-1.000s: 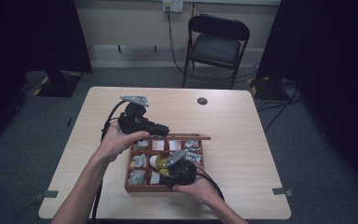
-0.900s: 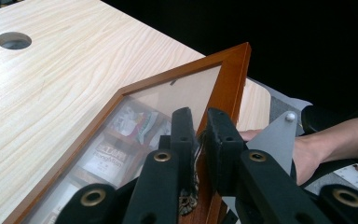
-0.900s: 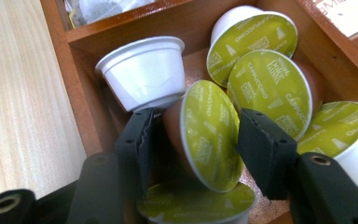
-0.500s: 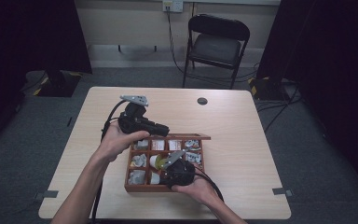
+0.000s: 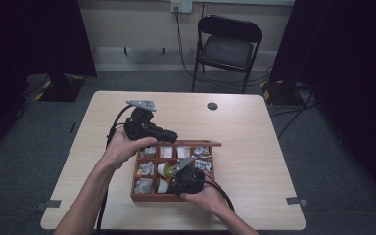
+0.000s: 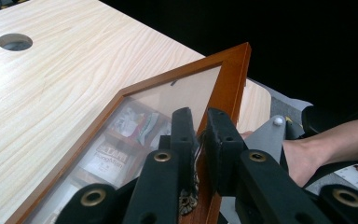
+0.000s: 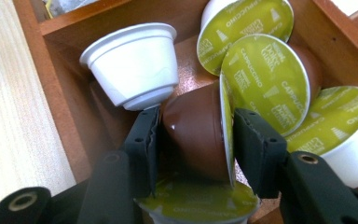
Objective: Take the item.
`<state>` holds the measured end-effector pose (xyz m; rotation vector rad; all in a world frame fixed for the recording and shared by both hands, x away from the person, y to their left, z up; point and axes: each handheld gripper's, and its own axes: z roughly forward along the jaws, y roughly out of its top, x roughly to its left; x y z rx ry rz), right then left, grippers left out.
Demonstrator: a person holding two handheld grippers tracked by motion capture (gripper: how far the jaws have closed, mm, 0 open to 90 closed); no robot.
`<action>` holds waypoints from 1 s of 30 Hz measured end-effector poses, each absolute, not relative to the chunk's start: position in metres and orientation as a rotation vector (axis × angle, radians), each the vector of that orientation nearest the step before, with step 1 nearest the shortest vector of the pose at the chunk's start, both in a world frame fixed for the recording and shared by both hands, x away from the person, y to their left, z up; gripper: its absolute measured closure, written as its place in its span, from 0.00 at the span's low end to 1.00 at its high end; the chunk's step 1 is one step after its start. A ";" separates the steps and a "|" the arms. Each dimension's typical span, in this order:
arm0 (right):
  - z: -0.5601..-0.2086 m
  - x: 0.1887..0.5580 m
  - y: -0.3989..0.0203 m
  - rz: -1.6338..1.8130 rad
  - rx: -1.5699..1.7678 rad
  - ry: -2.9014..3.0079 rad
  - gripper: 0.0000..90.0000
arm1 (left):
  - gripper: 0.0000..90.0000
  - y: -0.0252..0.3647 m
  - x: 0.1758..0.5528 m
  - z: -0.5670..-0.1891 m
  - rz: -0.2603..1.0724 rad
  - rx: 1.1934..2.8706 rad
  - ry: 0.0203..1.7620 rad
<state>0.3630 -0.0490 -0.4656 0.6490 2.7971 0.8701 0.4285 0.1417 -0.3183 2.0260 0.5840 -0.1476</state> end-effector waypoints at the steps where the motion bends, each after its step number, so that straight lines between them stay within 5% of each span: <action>1: -0.466 0.363 -0.049 0.861 0.652 2.795 0.59 | 0.91 0.142 0.428 -0.318 -0.147 2.027 0.582; 30: -0.454 0.356 -0.058 1.023 0.706 2.715 0.62 | 0.91 0.141 0.428 -0.319 -0.151 2.032 0.580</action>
